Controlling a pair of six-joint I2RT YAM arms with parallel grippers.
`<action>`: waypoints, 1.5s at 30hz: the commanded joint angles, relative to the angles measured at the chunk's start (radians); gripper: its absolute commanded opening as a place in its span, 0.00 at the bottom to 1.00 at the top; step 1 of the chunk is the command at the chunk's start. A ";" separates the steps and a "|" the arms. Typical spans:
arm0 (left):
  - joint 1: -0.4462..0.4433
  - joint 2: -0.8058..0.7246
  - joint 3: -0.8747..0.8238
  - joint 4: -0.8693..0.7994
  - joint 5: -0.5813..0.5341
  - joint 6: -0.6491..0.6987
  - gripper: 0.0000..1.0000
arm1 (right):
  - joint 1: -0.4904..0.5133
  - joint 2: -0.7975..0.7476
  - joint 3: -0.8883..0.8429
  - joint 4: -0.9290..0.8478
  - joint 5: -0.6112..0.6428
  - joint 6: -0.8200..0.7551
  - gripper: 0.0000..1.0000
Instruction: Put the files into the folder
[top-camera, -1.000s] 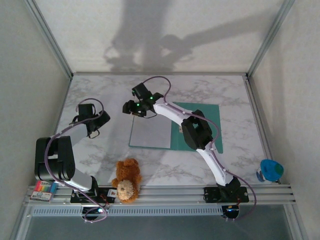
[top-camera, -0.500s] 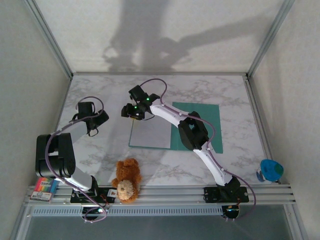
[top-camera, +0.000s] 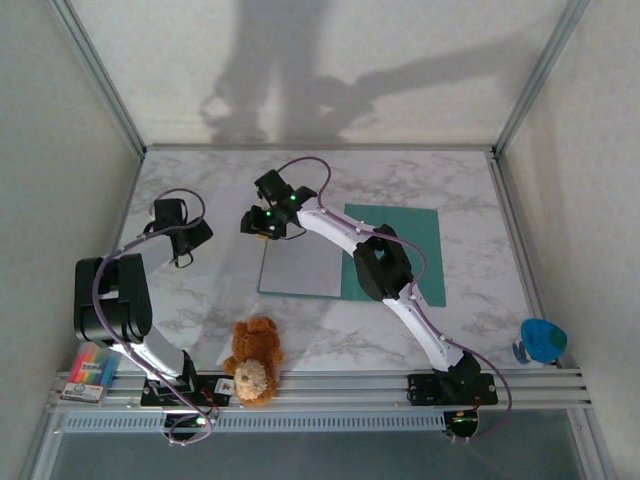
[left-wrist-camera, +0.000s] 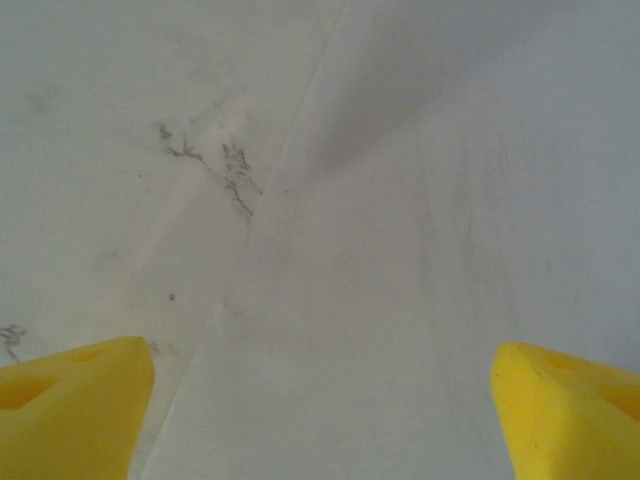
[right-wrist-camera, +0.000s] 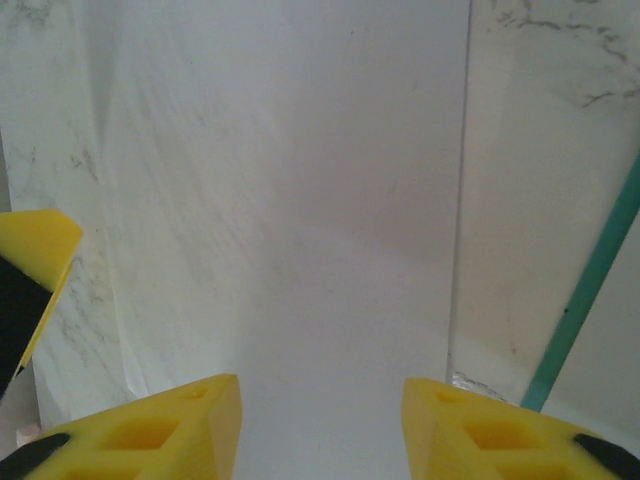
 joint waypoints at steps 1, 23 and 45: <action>0.011 0.020 0.023 -0.008 0.031 -0.002 0.85 | 0.011 0.034 0.038 -0.037 -0.004 0.015 0.46; 0.009 0.082 0.013 -0.011 0.117 -0.019 0.84 | 0.016 0.075 0.056 -0.039 -0.014 0.036 0.46; 0.007 -0.005 -0.045 0.001 0.210 -0.061 0.87 | 0.035 0.101 0.086 -0.043 -0.031 0.058 0.46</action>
